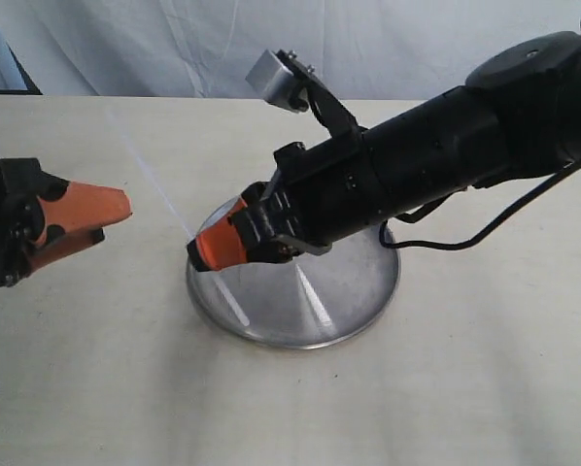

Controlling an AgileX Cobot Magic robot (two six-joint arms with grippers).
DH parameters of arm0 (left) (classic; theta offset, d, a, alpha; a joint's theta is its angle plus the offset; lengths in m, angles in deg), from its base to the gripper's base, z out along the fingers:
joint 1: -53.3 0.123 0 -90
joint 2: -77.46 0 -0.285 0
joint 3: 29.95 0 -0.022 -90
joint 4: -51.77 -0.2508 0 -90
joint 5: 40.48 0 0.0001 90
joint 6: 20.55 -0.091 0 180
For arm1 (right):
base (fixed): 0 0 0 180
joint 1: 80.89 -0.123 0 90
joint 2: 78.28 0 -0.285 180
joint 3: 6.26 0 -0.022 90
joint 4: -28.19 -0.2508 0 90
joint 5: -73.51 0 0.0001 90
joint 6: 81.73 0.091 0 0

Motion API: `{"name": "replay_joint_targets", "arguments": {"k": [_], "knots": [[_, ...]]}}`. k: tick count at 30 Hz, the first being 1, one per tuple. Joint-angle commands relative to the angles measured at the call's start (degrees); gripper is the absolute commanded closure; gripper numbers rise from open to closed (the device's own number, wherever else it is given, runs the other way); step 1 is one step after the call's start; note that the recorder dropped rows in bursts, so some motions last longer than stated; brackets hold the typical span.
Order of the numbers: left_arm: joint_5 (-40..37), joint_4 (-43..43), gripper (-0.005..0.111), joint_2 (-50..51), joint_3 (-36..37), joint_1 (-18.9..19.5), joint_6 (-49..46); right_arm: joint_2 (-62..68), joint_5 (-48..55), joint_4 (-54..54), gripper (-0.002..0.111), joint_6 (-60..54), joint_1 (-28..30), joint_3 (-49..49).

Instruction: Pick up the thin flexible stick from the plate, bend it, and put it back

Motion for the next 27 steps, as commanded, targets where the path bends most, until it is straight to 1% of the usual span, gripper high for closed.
{"name": "replay_joint_targets", "arguments": {"k": [1,4,6,8,11,12,14,16,17,21,27], "knots": [[-2.98,7.77,0.059,0.15,-0.17,-0.1,-4.61,-0.52,-0.19,-2.32,0.109,-0.88,-0.99,-0.26],[-3.23,14.02,0.059,0.15,-0.17,-0.1,-7.5,-0.52,-0.07,-2.87,0.109,-0.88,-1.99,-0.26],[-3.11,16.48,0.059,0.15,-0.17,-0.1,-9.7,-0.52,1.29,-2.76,0.109,-0.88,-2.37,-0.26],[-2.62,16.76,0.059,0.15,-0.17,-0.1,-11.76,-0.52,3.66,-2.76,0.109,-0.88,-2.37,-0.26],[-1.67,17.13,0.064,0.15,-0.17,-0.1,-11.76,-0.52,6.53,-2.76,0.109,-1.12,-2.37,-0.26],[-1.56,17.13,0.068,0.15,-0.17,-0.1,-11.76,-0.52,7.08,-3.04,0.109,-1.27,-2.37,-0.26],[-1.56,17.13,0.081,0.15,-0.17,-0.1,-11.88,-0.52,7.91,-3.77,0.109,-1.77,-2.37,-0.26],[-1.56,17.13,0.099,0.15,-0.17,-0.1,-13.27,-0.52,8.95,-4.61,0.109,-2.15,-2.37,-0.26],[-1.56,17.13,0.107,0.15,-0.17,-0.1,-14.34,-0.52,9.65,-4.92,0.109,-2.15,-2.37,-0.26],[-1.56,18.48,0.106,0.15,-0.17,-0.1,-16.25,-0.52,12.32,-5.2,0.109,-3.05,-2.37,-0.26],[-1.77,19.07,0.106,0.15,-0.27,-0.1,-20.91,-0.52,12.86,-3.62,0.109,-3.22,-2.37,-0.26]]}}
